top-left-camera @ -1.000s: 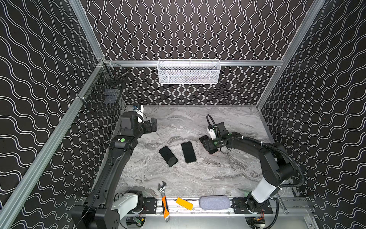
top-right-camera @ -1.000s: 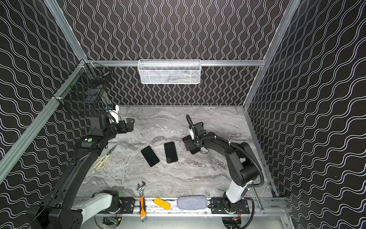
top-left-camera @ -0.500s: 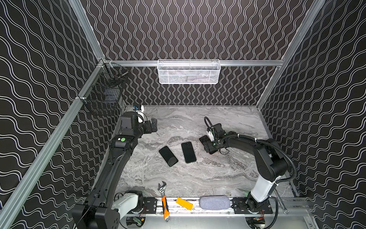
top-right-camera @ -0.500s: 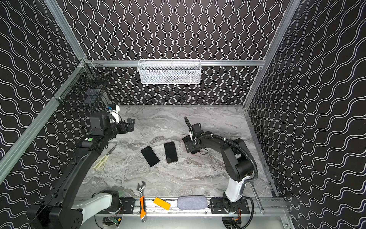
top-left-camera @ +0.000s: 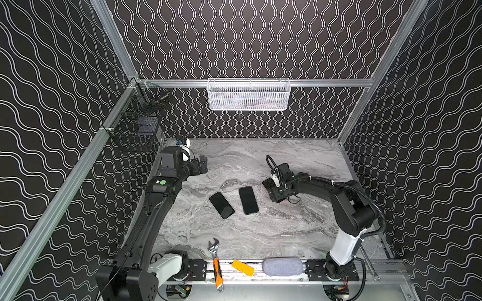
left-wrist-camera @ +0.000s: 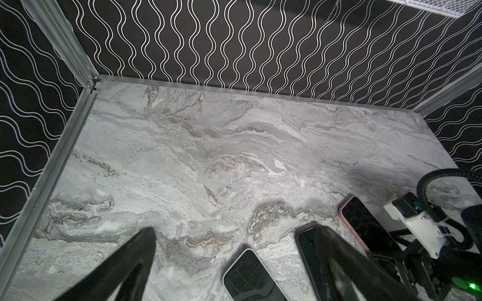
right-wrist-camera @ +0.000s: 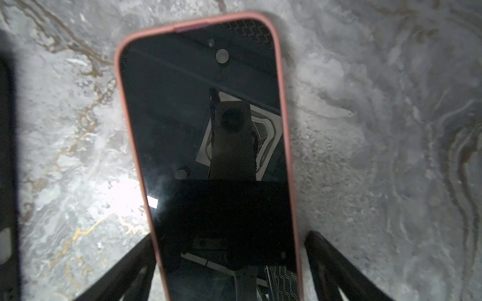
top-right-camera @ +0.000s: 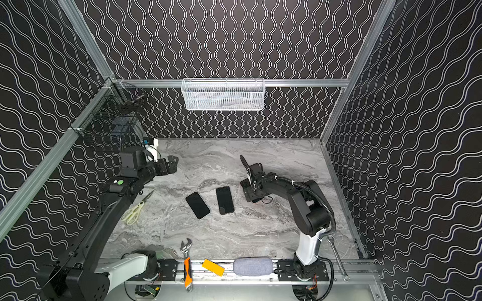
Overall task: Take the phone out of the phone case
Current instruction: Pick up the phone from the center of the table.
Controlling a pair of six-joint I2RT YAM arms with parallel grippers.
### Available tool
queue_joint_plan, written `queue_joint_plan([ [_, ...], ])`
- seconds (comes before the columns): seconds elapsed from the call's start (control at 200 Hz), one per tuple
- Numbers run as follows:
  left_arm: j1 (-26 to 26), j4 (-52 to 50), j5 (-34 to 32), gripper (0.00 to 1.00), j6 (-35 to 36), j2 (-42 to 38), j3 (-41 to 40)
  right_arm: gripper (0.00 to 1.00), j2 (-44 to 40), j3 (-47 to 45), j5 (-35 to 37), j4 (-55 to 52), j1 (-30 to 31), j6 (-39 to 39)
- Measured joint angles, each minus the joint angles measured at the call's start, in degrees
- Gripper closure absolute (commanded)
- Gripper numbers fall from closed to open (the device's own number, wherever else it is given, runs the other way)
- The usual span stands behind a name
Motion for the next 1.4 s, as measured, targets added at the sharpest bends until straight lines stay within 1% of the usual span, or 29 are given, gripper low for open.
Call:
queue_joint_plan([
  [0.185, 0.0, 0.0, 0.0, 0.01, 0.0, 0.0, 0.0, 0.18, 0.4, 0.3, 0.0, 0.2, 0.0, -0.3],
  [0.445, 0.0, -0.2, 0.0, 0.01, 0.0, 0.0, 0.0, 0.36, 0.5, 0.2, 0.5, 1.8, 0.1, -0.8],
  [1.036, 0.0, -0.2, 0.4, 0.01, -0.1, 0.0, 0.0, 0.38, -0.6, -0.6, -1.2, 2.3, 0.0, -0.7],
  [1.236, 0.0, -0.2, 0.9, 0.01, -0.2, 0.1, 0.0, 0.44, -0.8, -0.7, -1.7, 2.3, -0.1, -0.7],
  [1.402, 0.0, -0.2, 2.0, 0.01, -1.7, 0.5, 0.0, 0.44, -0.7, -0.6, -2.7, 2.2, -0.6, -0.8],
])
